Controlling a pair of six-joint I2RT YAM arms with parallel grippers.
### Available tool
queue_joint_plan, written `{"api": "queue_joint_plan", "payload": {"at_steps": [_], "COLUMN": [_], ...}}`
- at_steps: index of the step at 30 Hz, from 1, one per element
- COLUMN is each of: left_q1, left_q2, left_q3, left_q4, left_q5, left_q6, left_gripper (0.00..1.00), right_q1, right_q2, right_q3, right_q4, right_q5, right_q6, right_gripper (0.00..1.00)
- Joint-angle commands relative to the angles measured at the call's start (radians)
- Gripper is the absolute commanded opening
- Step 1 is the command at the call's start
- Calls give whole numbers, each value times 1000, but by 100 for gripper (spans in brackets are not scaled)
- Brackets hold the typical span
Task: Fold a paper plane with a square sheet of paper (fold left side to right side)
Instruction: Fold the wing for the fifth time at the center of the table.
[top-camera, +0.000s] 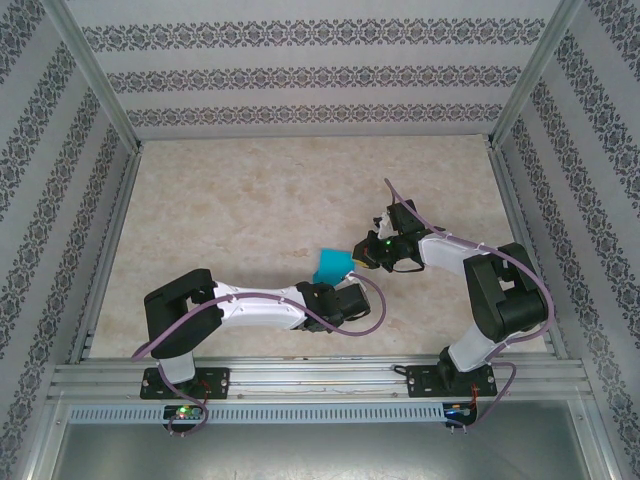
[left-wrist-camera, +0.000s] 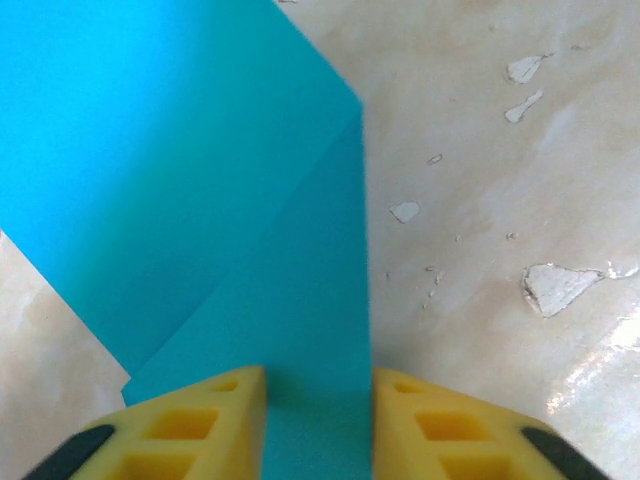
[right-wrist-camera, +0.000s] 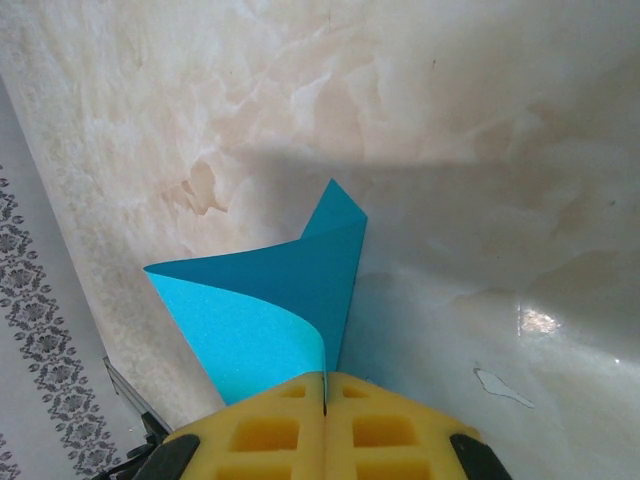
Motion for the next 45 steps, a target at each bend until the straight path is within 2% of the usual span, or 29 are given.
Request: {"api": "queue_joint_plan", "payload": {"at_steps": [1,12,16,21,24,30,38,45], "left_q1": [-17,-16,-6,18,40,106,215,281], "left_q2": [15,-2,-13,-42,-67,-111,-124,-119], "left_q3": [7,-24,-38,-63,-82,-100,-96,-150], "left_q4": [-37,-18,-2,44,74,119,160,326], "left_q5": [-29,-59,-35,36,93,251,486,634], "left_q6": [-19,-63,-74,-72,-71,-84,-171,-309], "left_gripper": [25,6,0,0,0,0,0,0], "right_q1": [13,5,-16,-69,-107,-167,-168,-148], "right_q2": [15,-11,-46,-142,-213,-308,-332,-363], "right_q3": [23,15,3,-26,-55,-117,-180,-220], "right_q4": [-17,-25,-37,-82,-109,-124,-50,-26], "right_q5": [18,33,51,111,149,154,85,81], "right_q6": [1,-23,-51,-105,-138,-190,-209,-222], "right_gripper": [0,0,16,38,44,48,49,50]}}
